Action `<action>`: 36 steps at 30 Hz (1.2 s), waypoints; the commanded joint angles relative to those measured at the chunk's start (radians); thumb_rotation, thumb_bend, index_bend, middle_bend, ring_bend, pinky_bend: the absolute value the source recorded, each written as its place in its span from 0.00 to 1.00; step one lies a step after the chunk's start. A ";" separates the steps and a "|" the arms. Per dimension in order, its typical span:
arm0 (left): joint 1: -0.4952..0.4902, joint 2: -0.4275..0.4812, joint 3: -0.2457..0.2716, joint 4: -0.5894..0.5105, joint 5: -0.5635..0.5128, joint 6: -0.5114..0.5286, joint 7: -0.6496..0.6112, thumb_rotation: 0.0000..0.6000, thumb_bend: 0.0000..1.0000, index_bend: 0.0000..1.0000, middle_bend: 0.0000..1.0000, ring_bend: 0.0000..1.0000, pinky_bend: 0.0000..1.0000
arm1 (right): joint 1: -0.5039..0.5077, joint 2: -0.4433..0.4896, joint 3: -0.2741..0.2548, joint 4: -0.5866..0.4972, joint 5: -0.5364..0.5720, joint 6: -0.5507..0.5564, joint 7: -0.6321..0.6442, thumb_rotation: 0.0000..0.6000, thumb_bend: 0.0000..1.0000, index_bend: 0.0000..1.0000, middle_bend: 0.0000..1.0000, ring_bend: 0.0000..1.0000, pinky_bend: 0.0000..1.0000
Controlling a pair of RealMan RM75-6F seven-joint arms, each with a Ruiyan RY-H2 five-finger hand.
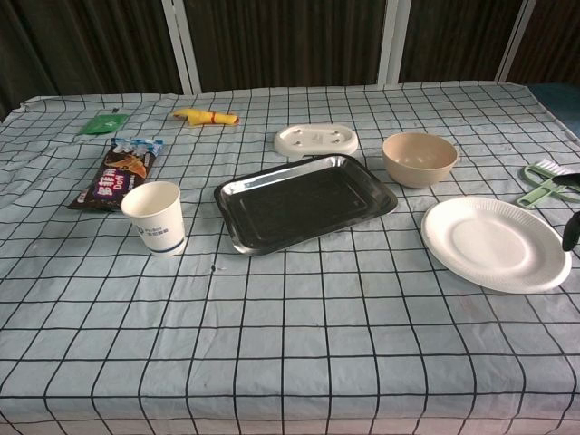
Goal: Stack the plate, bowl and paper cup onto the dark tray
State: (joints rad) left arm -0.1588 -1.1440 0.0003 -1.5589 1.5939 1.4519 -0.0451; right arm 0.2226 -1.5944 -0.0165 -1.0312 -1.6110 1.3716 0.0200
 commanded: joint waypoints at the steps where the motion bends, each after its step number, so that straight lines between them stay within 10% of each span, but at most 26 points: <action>1: -0.001 -0.001 0.000 0.001 0.000 -0.001 0.001 1.00 0.36 0.00 0.00 0.00 0.02 | 0.002 0.001 -0.001 0.000 0.002 -0.006 0.001 1.00 0.20 0.44 0.02 0.00 0.00; 36: -0.002 -0.005 -0.004 0.008 0.005 0.014 -0.010 1.00 0.36 0.00 0.00 0.00 0.02 | 0.062 -0.151 0.003 0.174 0.004 -0.053 0.076 1.00 0.20 0.57 0.09 0.00 0.00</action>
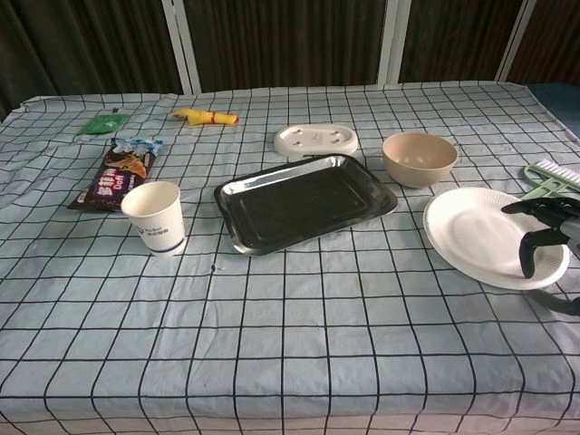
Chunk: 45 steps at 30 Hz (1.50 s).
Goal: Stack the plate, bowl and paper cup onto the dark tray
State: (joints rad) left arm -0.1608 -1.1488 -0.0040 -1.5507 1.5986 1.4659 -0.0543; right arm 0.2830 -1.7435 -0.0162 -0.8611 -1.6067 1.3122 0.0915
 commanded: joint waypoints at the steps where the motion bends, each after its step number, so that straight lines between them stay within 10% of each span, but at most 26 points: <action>1: 0.000 0.000 0.000 0.000 0.000 0.001 -0.001 1.00 0.36 0.00 0.00 0.00 0.02 | 0.002 -0.002 0.005 0.006 0.001 0.008 0.007 1.00 0.20 0.58 0.10 0.00 0.00; 23: 0.010 0.004 0.001 0.005 0.005 0.022 -0.019 1.00 0.36 0.00 0.00 0.00 0.02 | 0.030 -0.022 0.026 0.036 0.016 0.010 0.035 1.00 0.47 0.64 0.13 0.00 0.00; 45: 0.019 0.007 0.003 0.001 0.011 0.035 -0.026 1.00 0.36 0.00 0.00 0.00 0.02 | 0.009 0.105 0.017 -0.219 -0.153 0.339 -0.001 1.00 0.47 0.72 0.19 0.00 0.04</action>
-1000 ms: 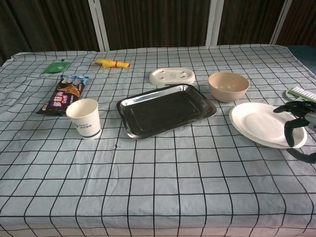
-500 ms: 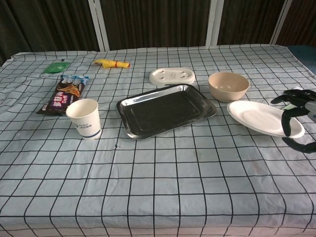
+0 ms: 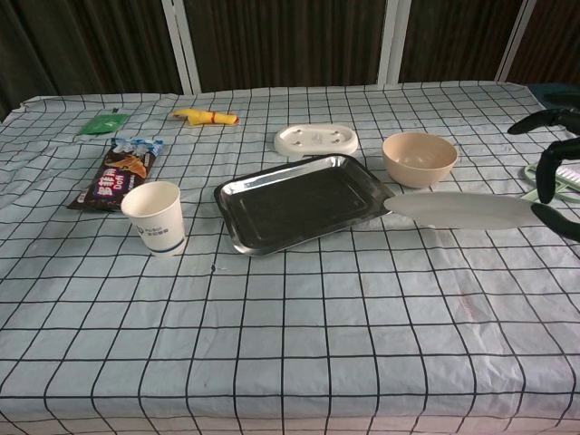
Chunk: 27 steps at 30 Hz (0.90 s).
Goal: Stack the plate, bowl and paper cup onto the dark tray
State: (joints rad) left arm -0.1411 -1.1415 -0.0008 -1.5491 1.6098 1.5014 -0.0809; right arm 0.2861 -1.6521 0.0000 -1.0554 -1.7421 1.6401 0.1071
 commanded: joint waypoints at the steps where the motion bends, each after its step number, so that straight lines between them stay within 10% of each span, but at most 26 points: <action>1: -0.001 0.000 -0.001 -0.001 -0.001 -0.001 0.001 1.00 0.36 0.00 0.00 0.00 0.02 | 0.014 0.018 0.005 -0.040 -0.024 0.009 -0.028 1.00 0.47 0.72 0.19 0.00 0.04; 12: 0.000 0.004 -0.005 0.001 -0.003 0.003 -0.009 1.00 0.36 0.00 0.00 0.00 0.02 | 0.183 -0.033 0.102 -0.075 -0.022 -0.161 -0.179 1.00 0.47 0.73 0.19 0.00 0.04; 27: 0.012 0.015 -0.005 0.004 -0.018 0.008 -0.023 1.00 0.36 0.00 0.00 0.00 0.02 | 0.442 -0.320 0.188 0.273 -0.010 -0.294 -0.257 1.00 0.47 0.71 0.19 0.00 0.03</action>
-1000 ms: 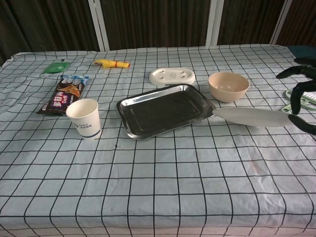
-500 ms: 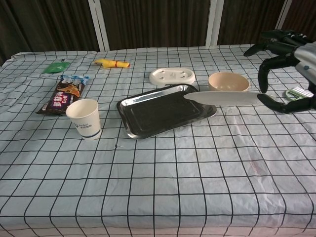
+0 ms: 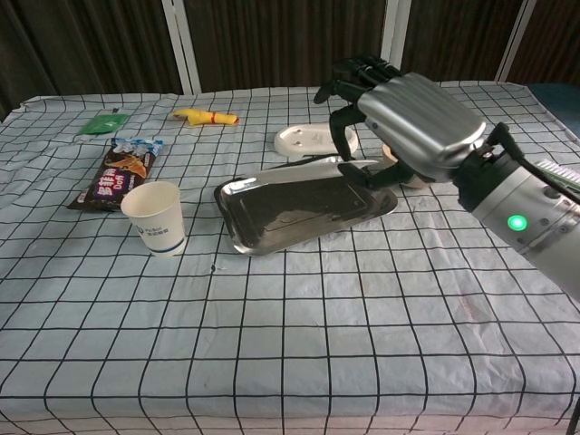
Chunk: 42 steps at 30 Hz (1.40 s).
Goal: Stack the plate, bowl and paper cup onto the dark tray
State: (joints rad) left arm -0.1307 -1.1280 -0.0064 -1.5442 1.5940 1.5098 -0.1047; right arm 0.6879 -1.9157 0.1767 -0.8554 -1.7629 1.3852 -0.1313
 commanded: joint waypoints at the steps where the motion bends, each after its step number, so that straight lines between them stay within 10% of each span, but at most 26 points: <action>1: 0.002 0.002 0.000 -0.001 -0.003 -0.001 0.001 1.00 0.36 0.00 0.00 0.00 0.02 | 0.055 -0.078 0.014 0.105 0.018 -0.052 -0.024 1.00 0.47 0.71 0.19 0.00 0.03; 30: -0.002 0.005 -0.001 -0.002 -0.002 -0.012 -0.005 1.00 0.35 0.00 0.00 0.00 0.02 | 0.123 -0.226 -0.058 0.412 0.126 -0.199 -0.021 1.00 0.47 0.67 0.19 0.00 0.03; 42: 0.000 0.003 -0.002 0.003 0.002 -0.005 -0.011 1.00 0.35 0.00 0.00 0.00 0.02 | 0.125 -0.199 -0.040 0.369 0.193 -0.274 -0.094 1.00 0.37 0.43 0.19 0.00 0.01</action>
State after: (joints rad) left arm -0.1310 -1.1250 -0.0090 -1.5414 1.5958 1.5048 -0.1153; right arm 0.8101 -2.1208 0.1322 -0.4789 -1.5772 1.1219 -0.2147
